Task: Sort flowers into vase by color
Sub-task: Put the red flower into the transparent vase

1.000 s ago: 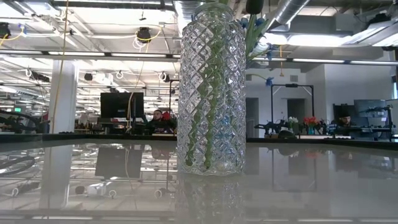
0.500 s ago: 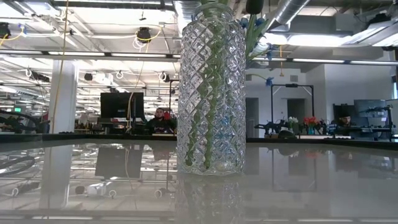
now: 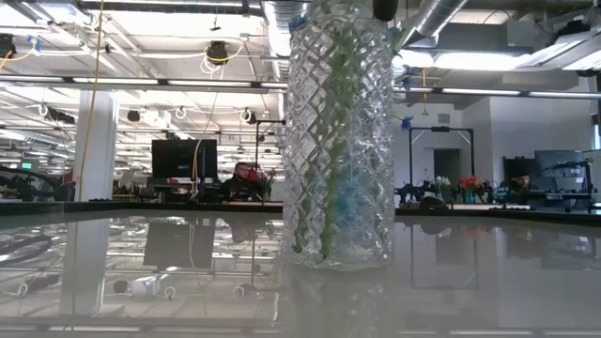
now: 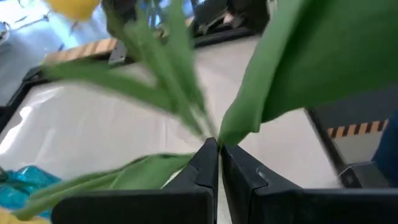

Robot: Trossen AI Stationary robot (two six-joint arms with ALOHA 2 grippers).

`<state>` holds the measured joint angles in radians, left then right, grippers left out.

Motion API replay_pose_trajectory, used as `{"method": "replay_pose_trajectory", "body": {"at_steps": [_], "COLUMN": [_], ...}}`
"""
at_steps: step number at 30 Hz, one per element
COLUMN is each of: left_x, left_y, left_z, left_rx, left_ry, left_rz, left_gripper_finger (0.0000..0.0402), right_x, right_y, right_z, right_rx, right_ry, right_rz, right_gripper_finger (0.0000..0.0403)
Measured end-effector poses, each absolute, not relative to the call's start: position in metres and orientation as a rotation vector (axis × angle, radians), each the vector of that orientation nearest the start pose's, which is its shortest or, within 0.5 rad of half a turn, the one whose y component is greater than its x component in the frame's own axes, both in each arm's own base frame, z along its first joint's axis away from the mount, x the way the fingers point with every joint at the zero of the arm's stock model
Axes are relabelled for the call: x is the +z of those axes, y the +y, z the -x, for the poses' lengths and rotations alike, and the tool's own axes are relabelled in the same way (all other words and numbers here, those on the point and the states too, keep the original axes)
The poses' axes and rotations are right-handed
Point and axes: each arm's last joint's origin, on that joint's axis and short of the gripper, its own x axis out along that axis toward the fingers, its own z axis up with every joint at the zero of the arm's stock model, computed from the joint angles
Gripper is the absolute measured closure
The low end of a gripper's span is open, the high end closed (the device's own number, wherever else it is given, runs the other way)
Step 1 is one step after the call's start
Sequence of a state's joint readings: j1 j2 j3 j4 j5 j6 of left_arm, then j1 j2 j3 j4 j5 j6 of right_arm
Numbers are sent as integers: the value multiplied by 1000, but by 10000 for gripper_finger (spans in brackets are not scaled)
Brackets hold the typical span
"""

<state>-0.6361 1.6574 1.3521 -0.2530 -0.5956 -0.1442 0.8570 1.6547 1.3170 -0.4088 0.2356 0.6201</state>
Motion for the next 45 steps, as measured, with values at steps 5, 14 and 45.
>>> {"method": "replay_pose_trajectory", "body": {"at_steps": [5,14,45], "left_x": [290,282,287], "left_y": [-208,-199,-192], "left_z": [-316,-324,-321], "left_rx": [-2,5,-131], "left_ry": [495,542,601], "left_rz": [-189,-155,-139], "left_gripper_finger": [401,401,295], "right_x": [277,277,277], "right_y": [270,270,270], "right_z": [-243,-243,-243], "right_rx": [365,364,365], "right_ry": [793,794,795], "right_rz": [-187,-186,-186], "right_gripper_finger": [159,159,159]}}
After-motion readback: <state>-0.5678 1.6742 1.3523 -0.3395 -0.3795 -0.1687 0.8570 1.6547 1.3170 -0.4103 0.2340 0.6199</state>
